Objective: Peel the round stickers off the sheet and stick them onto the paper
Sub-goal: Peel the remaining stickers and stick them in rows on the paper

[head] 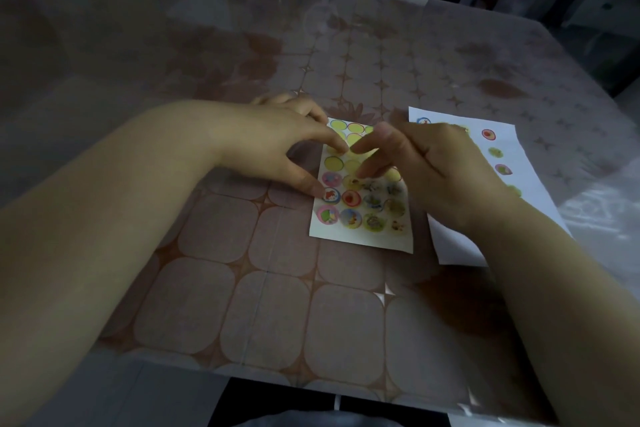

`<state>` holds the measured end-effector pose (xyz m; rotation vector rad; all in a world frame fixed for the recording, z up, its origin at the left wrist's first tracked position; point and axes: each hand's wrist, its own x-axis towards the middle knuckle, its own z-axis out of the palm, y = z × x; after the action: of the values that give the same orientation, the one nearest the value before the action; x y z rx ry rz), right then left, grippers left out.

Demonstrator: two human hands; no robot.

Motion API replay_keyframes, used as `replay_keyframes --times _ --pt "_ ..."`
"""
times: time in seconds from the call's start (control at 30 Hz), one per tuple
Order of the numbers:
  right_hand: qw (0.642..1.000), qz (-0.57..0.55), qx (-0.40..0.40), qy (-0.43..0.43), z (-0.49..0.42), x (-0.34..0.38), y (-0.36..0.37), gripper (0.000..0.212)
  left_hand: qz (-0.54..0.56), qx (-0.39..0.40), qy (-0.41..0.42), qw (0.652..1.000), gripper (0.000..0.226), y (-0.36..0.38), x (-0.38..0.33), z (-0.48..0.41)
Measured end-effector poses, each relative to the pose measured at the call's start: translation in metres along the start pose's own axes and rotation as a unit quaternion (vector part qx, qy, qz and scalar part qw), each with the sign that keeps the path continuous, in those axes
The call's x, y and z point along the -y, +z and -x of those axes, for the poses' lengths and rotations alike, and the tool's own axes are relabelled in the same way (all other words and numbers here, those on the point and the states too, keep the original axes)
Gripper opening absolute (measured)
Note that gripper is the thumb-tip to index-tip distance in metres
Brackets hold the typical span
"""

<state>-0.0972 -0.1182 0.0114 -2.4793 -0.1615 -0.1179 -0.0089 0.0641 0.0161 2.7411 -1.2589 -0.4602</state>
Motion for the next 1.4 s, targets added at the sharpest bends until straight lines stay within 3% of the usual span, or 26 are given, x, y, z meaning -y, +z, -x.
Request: replay_keyframes --times 0.1,0.27,0.43,0.77,1.1,1.27,1.4 --pt "0.996 0.071 0.040 -0.024 0.001 0.002 -0.001 0.036 -0.001 0.006 -0.004 1.000 0.071 0.001 0.000 -0.001" --pt "0.998 0.032 -0.021 -0.043 -0.005 -0.006 0.015 0.015 -0.008 0.028 -0.048 0.998 0.104 0.000 -0.004 0.001" --pt "1.000 -0.013 -0.006 0.005 -0.010 -0.002 0.028 0.016 -0.017 0.028 -0.042 0.999 0.093 0.001 -0.005 -0.001" --pt "0.998 -0.053 0.011 0.021 -0.013 0.001 0.029 0.008 -0.027 0.038 -0.030 0.998 0.076 0.005 -0.003 -0.003" --pt "0.997 -0.068 0.002 0.041 -0.013 0.000 0.028 0.001 -0.033 0.024 -0.028 0.999 0.073 0.006 0.000 -0.003" --pt "0.998 -0.044 -0.028 0.020 -0.013 0.000 0.029 0.018 -0.025 0.030 -0.040 0.998 0.074 0.005 0.000 -0.004" --pt "0.999 -0.046 -0.018 0.021 -0.014 0.002 0.029 0.020 -0.023 0.033 -0.043 0.998 0.076 0.005 0.000 -0.004"
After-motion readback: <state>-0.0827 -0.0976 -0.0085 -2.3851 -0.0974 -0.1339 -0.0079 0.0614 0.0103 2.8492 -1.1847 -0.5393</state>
